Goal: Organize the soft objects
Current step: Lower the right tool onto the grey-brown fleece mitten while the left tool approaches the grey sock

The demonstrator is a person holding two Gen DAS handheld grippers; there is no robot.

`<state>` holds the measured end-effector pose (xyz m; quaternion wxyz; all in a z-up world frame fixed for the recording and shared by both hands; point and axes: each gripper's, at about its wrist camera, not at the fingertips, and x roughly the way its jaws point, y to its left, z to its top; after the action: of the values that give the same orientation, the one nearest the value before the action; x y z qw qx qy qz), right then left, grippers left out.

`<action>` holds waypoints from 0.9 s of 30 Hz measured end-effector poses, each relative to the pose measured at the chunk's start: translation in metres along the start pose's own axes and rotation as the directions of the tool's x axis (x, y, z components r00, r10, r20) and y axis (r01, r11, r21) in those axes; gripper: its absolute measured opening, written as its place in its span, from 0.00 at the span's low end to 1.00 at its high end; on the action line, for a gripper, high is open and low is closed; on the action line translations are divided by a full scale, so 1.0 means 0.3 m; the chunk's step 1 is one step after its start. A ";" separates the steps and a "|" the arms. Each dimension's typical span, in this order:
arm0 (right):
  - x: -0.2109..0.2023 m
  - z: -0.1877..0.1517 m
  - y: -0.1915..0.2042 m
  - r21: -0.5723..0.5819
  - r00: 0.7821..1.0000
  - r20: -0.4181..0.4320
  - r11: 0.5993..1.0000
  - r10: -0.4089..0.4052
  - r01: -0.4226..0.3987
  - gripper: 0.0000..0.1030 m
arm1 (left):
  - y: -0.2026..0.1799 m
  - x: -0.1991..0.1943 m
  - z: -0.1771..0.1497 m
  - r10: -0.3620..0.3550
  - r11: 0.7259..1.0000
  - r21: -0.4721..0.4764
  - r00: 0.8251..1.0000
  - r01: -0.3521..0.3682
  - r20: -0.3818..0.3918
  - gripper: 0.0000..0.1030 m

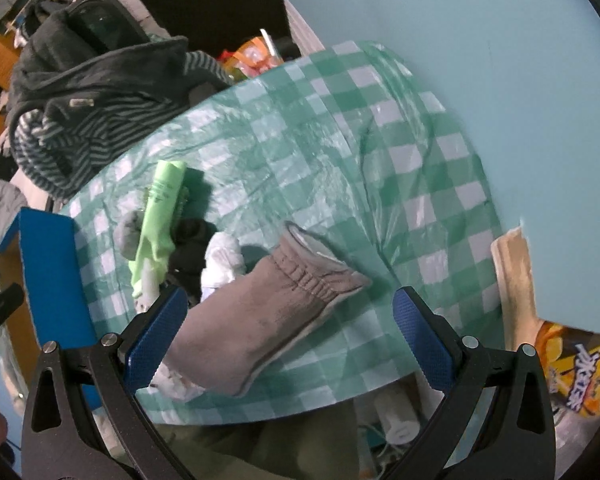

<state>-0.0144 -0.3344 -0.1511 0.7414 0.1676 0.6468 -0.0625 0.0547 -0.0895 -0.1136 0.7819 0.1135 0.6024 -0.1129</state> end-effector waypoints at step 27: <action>0.242 -0.002 -0.063 0.123 0.991 -0.118 0.991 0.060 -0.045 0.90 | -0.074 0.274 0.086 -0.046 0.998 0.025 0.992 0.049 -0.120 0.83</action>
<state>-0.0094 -0.3431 -0.2254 0.6908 0.2323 0.6810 -0.0713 0.0919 -0.1219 -0.1876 0.7400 0.1164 0.6490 -0.1329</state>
